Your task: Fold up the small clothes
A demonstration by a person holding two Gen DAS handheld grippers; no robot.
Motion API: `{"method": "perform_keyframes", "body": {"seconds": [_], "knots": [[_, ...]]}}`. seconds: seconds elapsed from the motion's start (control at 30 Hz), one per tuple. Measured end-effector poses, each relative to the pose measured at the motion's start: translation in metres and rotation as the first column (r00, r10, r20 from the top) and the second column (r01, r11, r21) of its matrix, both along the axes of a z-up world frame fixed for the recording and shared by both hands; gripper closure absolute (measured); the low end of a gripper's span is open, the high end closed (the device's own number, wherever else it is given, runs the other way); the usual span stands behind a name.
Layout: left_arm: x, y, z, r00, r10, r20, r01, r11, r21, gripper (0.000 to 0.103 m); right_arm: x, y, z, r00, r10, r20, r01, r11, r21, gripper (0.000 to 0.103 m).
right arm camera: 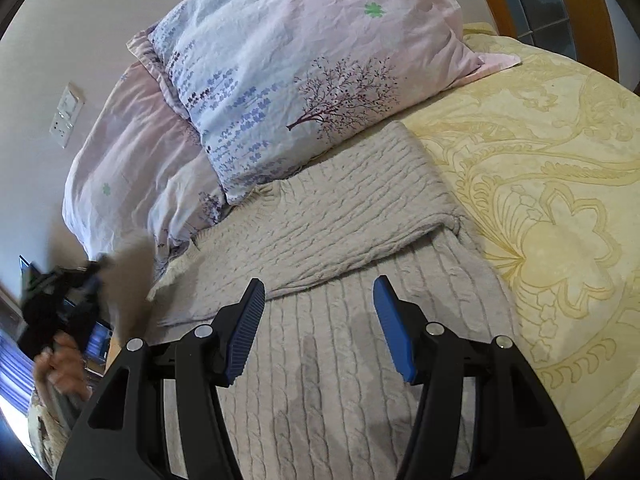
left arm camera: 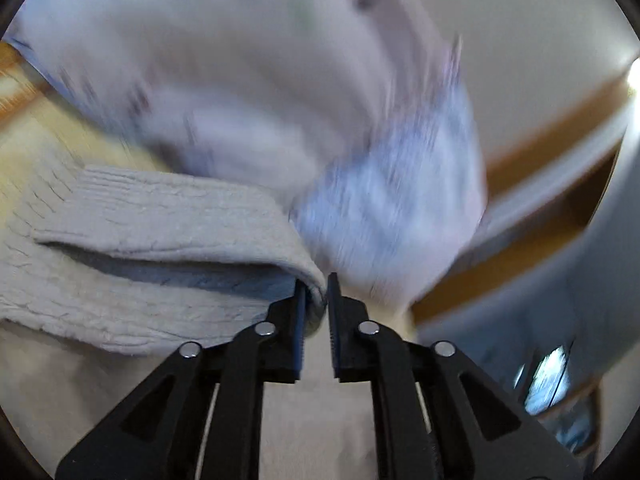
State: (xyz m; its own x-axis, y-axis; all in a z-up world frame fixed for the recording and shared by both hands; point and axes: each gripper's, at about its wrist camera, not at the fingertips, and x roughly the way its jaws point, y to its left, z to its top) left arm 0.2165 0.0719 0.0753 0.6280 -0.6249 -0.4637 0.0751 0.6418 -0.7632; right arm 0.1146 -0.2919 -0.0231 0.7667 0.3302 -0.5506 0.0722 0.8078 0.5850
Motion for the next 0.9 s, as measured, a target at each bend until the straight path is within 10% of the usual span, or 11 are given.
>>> {"method": "perform_keyframes", "body": {"seconds": [0.13, 0.27, 0.43, 0.7, 0.83, 0.9], "knots": [[-0.001, -0.043, -0.044, 0.979, -0.152, -0.137, 0.162, 0.985, 0.065, 0.055, 0.003, 0.008, 0.007, 0.999, 0.045, -0.011, -0.045, 0.998, -0.034, 0.044], [-0.026, -0.008, -0.030, 0.991, -0.116, -0.069, 0.120, 0.991, 0.057, 0.038, 0.012, 0.029, 0.027, 0.985, 0.174, 0.007, -0.173, 0.981, -0.092, 0.045], [-0.047, 0.068, -0.025, 0.998, 0.055, -0.027, -0.051, 0.993, 0.107, 0.039, 0.030, 0.105, 0.056, 0.911, 0.411, 0.036, -0.381, 0.871, -0.309, 0.046], [-0.042, 0.106, -0.061, 0.973, 0.181, -0.144, -0.162, 0.978, 0.132, 0.051, 0.065, 0.262, 0.050, 0.741, 0.670, -0.035, -0.550, 0.577, -0.604, 0.054], [-0.043, 0.113, -0.068, 0.969, 0.194, -0.154, -0.175, 0.976, 0.128, 0.056, 0.081, 0.299, 0.028, 0.737, 0.668, -0.106, -0.546, 0.495, -0.676, 0.055], [-0.041, 0.111, -0.068, 0.968, 0.195, -0.156, -0.177, 0.977, 0.121, 0.056, 0.087, 0.305, 0.021, 0.754, 0.646, -0.117, -0.524, 0.485, -0.700, 0.081]]}}
